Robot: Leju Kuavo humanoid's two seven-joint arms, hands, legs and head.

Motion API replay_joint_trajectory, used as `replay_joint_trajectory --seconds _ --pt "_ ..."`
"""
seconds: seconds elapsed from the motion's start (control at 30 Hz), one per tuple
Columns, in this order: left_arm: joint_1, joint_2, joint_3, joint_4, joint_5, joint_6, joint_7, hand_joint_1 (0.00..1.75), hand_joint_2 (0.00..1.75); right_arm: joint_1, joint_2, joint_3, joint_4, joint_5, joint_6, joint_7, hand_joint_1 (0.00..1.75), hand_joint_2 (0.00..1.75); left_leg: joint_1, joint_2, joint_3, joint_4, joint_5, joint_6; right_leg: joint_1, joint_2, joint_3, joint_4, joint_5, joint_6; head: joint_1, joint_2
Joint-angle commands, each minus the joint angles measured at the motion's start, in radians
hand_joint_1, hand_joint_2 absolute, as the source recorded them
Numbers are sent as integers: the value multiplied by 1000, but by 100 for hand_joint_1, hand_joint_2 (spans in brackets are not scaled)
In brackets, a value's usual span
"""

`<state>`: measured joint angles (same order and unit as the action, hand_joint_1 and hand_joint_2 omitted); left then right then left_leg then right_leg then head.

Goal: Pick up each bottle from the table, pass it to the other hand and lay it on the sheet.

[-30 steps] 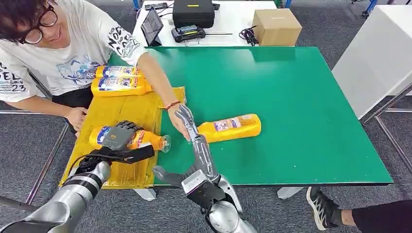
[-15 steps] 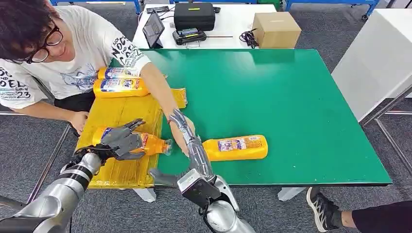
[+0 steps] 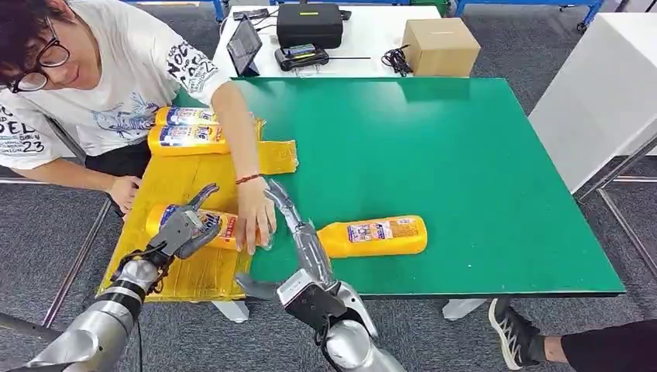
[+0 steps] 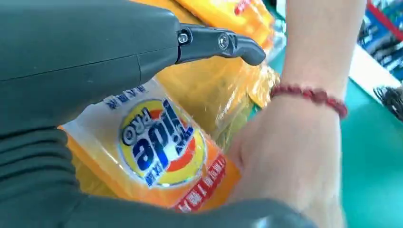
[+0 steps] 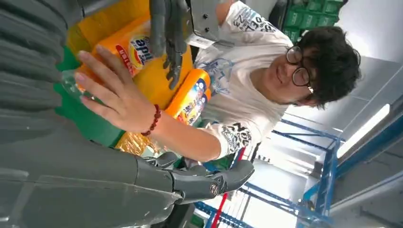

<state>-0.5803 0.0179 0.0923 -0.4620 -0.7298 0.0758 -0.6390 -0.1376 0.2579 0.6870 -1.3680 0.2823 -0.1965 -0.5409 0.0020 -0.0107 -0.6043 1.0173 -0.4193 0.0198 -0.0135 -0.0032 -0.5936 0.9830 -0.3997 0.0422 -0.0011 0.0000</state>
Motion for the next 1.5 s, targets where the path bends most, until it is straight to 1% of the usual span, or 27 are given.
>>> replay_joint_trajectory --seconds 0.03,0.07,0.13,0.2,0.27,0.4,0.5,0.6,0.63,0.7,0.73,0.83,0.9,0.93,0.97,1.0,1.03,1.13,1.2,1.23,1.27,1.3,1.33,1.37,1.4,1.43,1.5 --pt "64 -80 -5 -192 54 622 -59 0 0 -56 -21 43 97 4 -31 7 0 175 1 1 -2 0 0 -1 1 0 -1 -1 1 -2 0 0" --pt "98 -101 57 -304 -108 622 -59 0 0 -50 -15 38 101 0 -34 5 0 175 2 0 -3 0 0 -1 2 -1 -3 -1 1 -3 0 0" --pt "142 -161 153 -477 -263 622 -59 0 0 -44 -16 41 102 1 -37 5 0 175 2 2 -7 1 0 -1 2 0 -8 0 1 -3 0 0" --pt "178 -213 198 -651 -311 622 -59 0 0 -42 -18 44 111 3 -47 6 0 175 2 0 -10 1 1 -1 3 -1 -9 -1 2 -4 0 0" --pt "186 -226 188 -690 -275 622 -59 0 0 -40 -18 44 115 4 -52 6 0 175 2 0 -11 2 0 -1 3 -1 -10 0 1 -3 0 0" --pt "186 -226 188 -690 -275 622 -59 0 0 -40 -18 44 115 4 -52 6 0 175 1 5 -14 1 1 -1 2 3 -15 0 3 -3 0 0" --pt "186 -226 188 -690 -275 622 -59 0 0 -40 -18 44 115 4 -52 6 0 175 2 4 -12 0 0 -2 2 2 -13 -1 2 -4 0 0" --pt "186 -226 188 -690 -275 622 -59 0 0 -40 -18 44 115 4 -52 6 0 175 1 2 -15 0 1 -1 2 1 -15 -1 3 -3 0 0" --pt "186 -226 188 -690 -275 622 -59 0 0 -40 -18 44 115 4 -52 6 0 175 2 3 -14 0 0 -2 3 2 -14 -1 3 -4 0 0" --pt "203 -240 195 -777 -275 622 -59 0 0 -37 -20 45 113 7 -56 8 0 175 1 4 -13 0 0 -2 3 3 -13 -1 2 -4 0 0" --pt "210 -247 191 -821 -272 622 -59 0 0 -34 -20 42 112 9 -63 9 0 175 2 4 -15 1 0 -1 3 3 -16 -1 3 -3 0 0" --pt "212 -259 164 -819 -179 622 -59 0 0 -27 -25 31 107 17 -87 10 0 175 2 2 -15 1 1 -1 3 0 -15 -1 2 -3 0 0" --pt "204 -216 12 -661 142 622 -59 0 0 -25 -48 17 89 69 -127 34 0 175 1 1 -15 0 1 -1 2 -1 -15 -1 3 -3 0 0" --pt "203 -200 -34 -593 365 529 -59 0 0 -24 -67 -4 76 101 -136 79 0 175 1 -1 -12 -1 1 -1 2 -3 -11 -2 1 -3 0 0" --pt "212 -206 -30 -560 432 452 -43 0 0 -32 -94 -10 70 158 -142 133 0 175 1 -3 -13 -2 2 -1 2 -4 -12 -3 2 -3 0 0" --pt "245 -209 -28 -543 481 375 1 0 175 -41 -133 -37 65 211 -129 204 0 175 1 -1 -13 -2 2 -1 1 -3 -12 -3 2 -3 0 0" --pt "274 -213 -24 -519 531 296 37 0 175 -56 -174 -57 69 284 -122 267 0 175 0 0 -13 -2 2 -1 1 -2 -13 -3 3 -3 0 0" --pt "295 -216 -7 -494 559 271 2 0 175 -51 -189 -122 52 300 -79 257 0 175 0 1 -9 -4 1 0 1 -1 -9 -6 3 -3 0 0" --pt "325 -229 19 -477 631 175 69 0 175 -71 -224 -164 44 387 -100 328 0 175 0 1 -11 -2 1 0 1 -1 -10 -4 2 -3 0 0" --pt "337 -231 22 -473 640 162 73 0 175 -77 -235 -180 38 386 -90 330 0 175 -1 2 -12 -1 0 0 0 1 -12 -3 3 -3 0 0" --pt "352 -236 31 -466 655 147 76 0 175 -102 -268 -190 50 431 -68 367 0 175 -1 3 -13 -1 0 0 -1 2 -13 -3 3 -2 0 0" --pt "358 -235 31 -464 656 137 72 0 175 -109 -272 -209 58 433 -59 364 0 175 -1 3 -14 -1 1 0 -1 2 -15 -3 4 -2 0 0" --pt "367 -233 29 -470 649 143 56 0 175 -125 -290 -218 73 450 -31 380 0 175 -1 4 -12 -1 0 -1 -1 2 -12 -3 3 -2 -1 0" --pt "369 -233 29 -473 649 141 56 0 175 -128 -290 -223 78 450 -29 379 0 175 -1 2 -13 -1 0 0 -1 0 -13 -3 3 -2 0 0" --pt "378 -232 30 -489 639 145 50 0 175 -156 -311 -220 108 482 0 404 0 175 -1 2 -15 0 0 1 0 0 -15 -2 3 -2 0 0" --pt "381 -230 28 -495 629 149 48 0 175 -167 -314 -228 123 481 1 404 0 175 -1 2 -13 0 0 0 0 0 -13 -3 3 -2 0 0" --pt "388 -230 23 -504 604 159 46 0 175 -194 -325 -235 157 497 14 419 0 175 -1 4 -16 1 0 1 0 2 -16 -2 4 -2 0 0"
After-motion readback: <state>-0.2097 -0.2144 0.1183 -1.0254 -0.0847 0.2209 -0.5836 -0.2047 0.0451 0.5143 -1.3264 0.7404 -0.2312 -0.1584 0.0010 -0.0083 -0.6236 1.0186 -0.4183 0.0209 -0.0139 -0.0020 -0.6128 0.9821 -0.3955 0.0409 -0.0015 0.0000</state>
